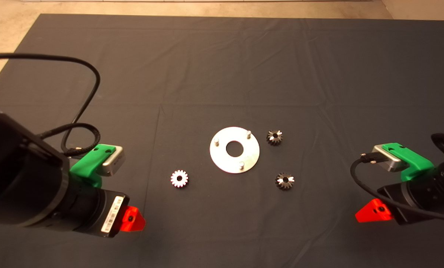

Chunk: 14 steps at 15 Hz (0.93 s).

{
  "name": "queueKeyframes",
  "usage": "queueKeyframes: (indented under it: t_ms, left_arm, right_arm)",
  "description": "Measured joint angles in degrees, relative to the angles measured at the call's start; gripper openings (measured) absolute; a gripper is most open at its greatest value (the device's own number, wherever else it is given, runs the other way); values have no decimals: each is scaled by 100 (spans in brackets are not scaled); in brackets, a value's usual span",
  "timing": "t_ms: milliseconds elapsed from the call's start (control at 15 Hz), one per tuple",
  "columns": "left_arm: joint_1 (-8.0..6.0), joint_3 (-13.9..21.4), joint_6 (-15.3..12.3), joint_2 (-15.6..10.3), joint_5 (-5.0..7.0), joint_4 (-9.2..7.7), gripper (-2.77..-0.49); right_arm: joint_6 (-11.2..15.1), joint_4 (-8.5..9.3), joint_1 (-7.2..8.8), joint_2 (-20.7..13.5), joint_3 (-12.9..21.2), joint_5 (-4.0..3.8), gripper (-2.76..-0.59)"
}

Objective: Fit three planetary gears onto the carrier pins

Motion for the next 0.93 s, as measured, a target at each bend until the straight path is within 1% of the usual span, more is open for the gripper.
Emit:
queueKeyframes:
  t_ms: [133,200,333,467,533,600,667,733,800,867,933]
  left_arm:
    - [0,0,0,-138,2,0,-50]
    - [0,0,1,-166,5,-1,-50]
    - [0,0,1,-163,2,-1,-50]
    - [0,-13,15,-130,2,0,-50]
    - [0,-87,73,-117,-6,-6,-50]
    - [0,-256,213,-117,-4,-15,-50]
    - [0,-524,410,-116,-4,0,-50]
    - [0,-813,572,-116,-4,49,-50]
    - [2,-1012,654,-113,7,182,-50]
    - [34,-1081,736,-74,7,295,-50]
    - [94,-1100,758,-33,5,330,-50]
  right_arm:
    - [0,0,0,-2,-1,-5,-89]
    - [0,0,2,0,0,-2,-89]
    - [0,0,0,15,-2,1,-89]
    - [-6,-9,-15,12,-2,-13,-89]
    - [-17,-27,-30,15,-5,-13,-89]
    - [-44,-110,-30,15,-9,-11,-89]
    - [-110,-187,-34,15,-35,-10,-89]
    - [-218,-278,-63,15,-80,-10,-89]
    - [-389,-345,-120,15,-158,-5,-89]
    - [-662,-424,-255,12,-293,-11,-89]
    - [-949,-478,-391,20,-410,-7,-89]
